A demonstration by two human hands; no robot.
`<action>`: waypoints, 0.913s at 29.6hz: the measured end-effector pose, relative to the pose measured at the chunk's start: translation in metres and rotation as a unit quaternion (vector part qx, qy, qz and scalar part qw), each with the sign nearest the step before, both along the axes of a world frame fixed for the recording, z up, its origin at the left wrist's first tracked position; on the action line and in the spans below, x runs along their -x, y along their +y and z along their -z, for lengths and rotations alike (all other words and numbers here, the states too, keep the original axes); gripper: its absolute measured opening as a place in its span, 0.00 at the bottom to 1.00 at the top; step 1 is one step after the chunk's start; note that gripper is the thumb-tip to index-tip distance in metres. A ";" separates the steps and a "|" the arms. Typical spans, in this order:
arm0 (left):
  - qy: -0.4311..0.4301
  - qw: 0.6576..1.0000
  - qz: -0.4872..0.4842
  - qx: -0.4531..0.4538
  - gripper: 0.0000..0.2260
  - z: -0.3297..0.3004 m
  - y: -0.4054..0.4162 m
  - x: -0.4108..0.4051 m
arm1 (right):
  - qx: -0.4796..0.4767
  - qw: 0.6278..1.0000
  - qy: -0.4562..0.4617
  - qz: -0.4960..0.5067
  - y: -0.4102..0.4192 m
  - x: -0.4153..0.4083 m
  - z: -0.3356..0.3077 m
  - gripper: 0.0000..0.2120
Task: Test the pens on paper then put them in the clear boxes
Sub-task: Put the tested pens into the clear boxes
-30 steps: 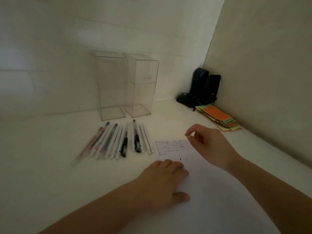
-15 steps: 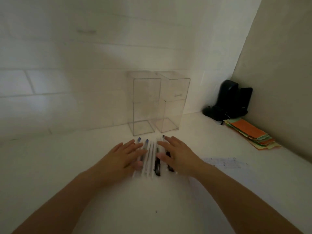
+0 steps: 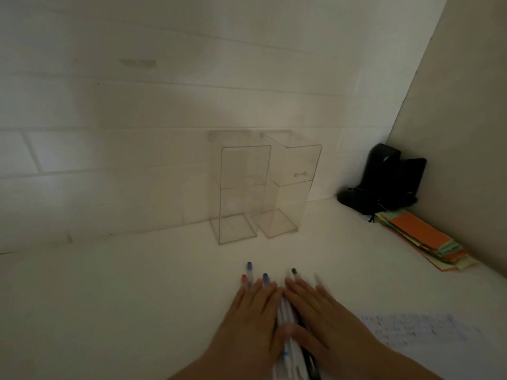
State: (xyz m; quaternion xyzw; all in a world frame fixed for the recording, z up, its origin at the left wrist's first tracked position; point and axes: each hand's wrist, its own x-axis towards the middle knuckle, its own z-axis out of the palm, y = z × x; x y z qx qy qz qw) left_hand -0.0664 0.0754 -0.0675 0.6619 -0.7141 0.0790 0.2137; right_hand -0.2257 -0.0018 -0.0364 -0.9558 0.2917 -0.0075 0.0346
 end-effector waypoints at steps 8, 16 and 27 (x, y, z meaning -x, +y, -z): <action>0.015 0.998 -0.038 0.053 0.24 0.004 0.007 0.021 | -0.064 0.998 -0.009 -0.003 0.005 0.016 -0.006 0.27; 0.318 0.919 -0.129 0.196 0.21 -0.073 -0.043 -0.054 | -0.179 0.935 -0.282 0.121 -0.066 -0.013 -0.066 0.32; 0.513 0.857 -0.043 0.032 0.34 -0.072 -0.095 -0.095 | -0.377 0.803 -0.429 0.173 -0.145 -0.070 -0.065 0.31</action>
